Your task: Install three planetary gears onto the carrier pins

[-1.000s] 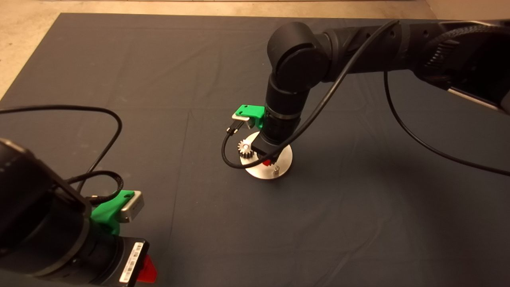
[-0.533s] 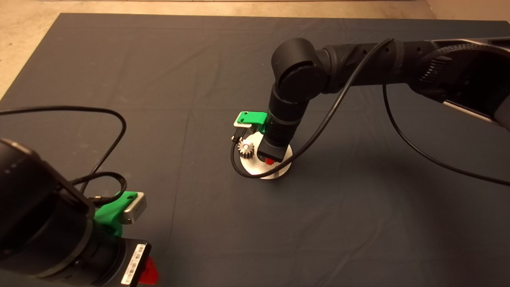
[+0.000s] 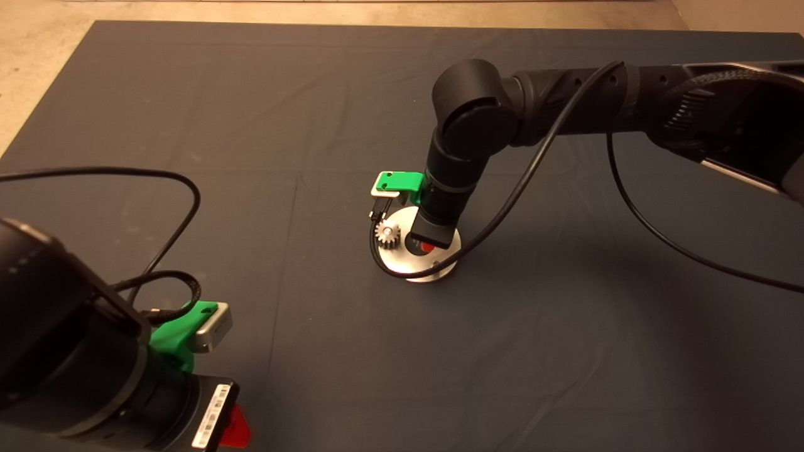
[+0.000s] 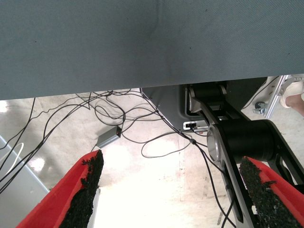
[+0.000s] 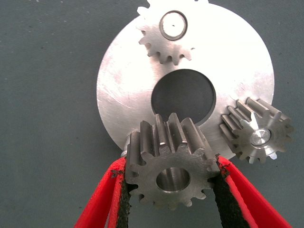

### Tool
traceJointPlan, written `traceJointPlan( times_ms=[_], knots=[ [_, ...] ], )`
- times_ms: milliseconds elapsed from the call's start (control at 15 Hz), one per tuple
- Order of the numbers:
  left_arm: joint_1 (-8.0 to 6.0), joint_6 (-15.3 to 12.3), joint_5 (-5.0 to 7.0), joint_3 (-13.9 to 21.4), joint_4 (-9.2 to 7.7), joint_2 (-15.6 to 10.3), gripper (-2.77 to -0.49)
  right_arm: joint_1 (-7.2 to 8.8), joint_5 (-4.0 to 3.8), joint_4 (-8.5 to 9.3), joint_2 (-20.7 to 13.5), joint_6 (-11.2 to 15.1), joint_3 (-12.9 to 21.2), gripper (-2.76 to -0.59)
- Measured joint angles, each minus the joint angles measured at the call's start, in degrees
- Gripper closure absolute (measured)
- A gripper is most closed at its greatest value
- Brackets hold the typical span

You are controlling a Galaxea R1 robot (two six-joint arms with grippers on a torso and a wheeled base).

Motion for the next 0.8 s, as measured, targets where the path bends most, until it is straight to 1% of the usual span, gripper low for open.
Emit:
traceJointPlan(
  times_ms=[267, 467, 800],
  knots=[
    [0.0, 0.0, 0.0, 0.0, 0.0, -0.01, -2.04, 0.0, -0.01, 0.0, 0.0, -0.43, 1.58, -1.07],
    [0.0, 0.02, 0.0, 0.0, 0.0, -0.01, -2.04, 0.02, 0.02, -0.01, 0.0, -1.3, 2.69, -1.07],
    [0.0, 0.02, 0.0, 0.0, 0.0, 0.0, -2.04, 0.0, 0.0, -0.01, -0.06, -3.1, 3.36, -1.07]
  ],
)
